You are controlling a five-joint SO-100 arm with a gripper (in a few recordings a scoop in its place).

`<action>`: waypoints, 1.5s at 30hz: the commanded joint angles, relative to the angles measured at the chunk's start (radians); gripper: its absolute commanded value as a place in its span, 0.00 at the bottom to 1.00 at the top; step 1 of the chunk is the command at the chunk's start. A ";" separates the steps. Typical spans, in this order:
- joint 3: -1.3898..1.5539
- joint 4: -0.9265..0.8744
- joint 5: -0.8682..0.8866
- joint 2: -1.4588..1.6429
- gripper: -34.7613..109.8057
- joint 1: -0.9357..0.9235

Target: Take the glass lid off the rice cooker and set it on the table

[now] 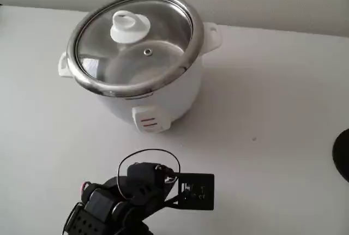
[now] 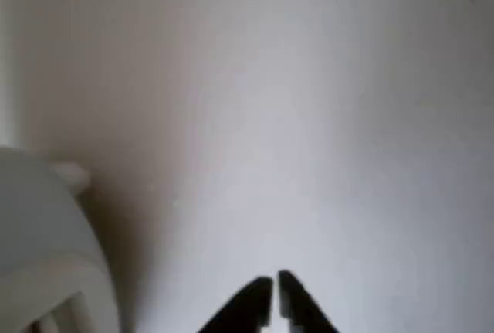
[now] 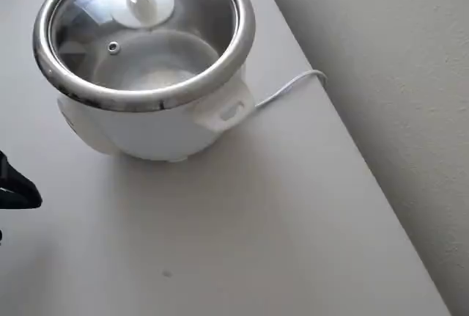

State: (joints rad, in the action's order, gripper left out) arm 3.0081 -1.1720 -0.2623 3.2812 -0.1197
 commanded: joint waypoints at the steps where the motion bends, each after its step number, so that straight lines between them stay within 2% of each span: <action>1: -0.005 0.020 -0.011 0.006 0.24 -0.009; 14: -0.038 0.048 -0.035 0.006 0.24 -0.035; 25: -0.359 0.014 -0.101 0.006 0.27 -0.130; 30: -0.577 0.020 -0.140 -0.069 0.29 -0.170; 35: -0.911 0.009 -0.120 -0.328 0.33 -0.137; 41: -1.420 -0.132 -0.005 -0.707 0.37 0.017; 45: -1.594 -0.167 0.095 -0.850 0.38 0.187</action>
State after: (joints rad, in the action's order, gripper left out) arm 1.6598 -1.3116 -0.2408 2.5648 -0.0660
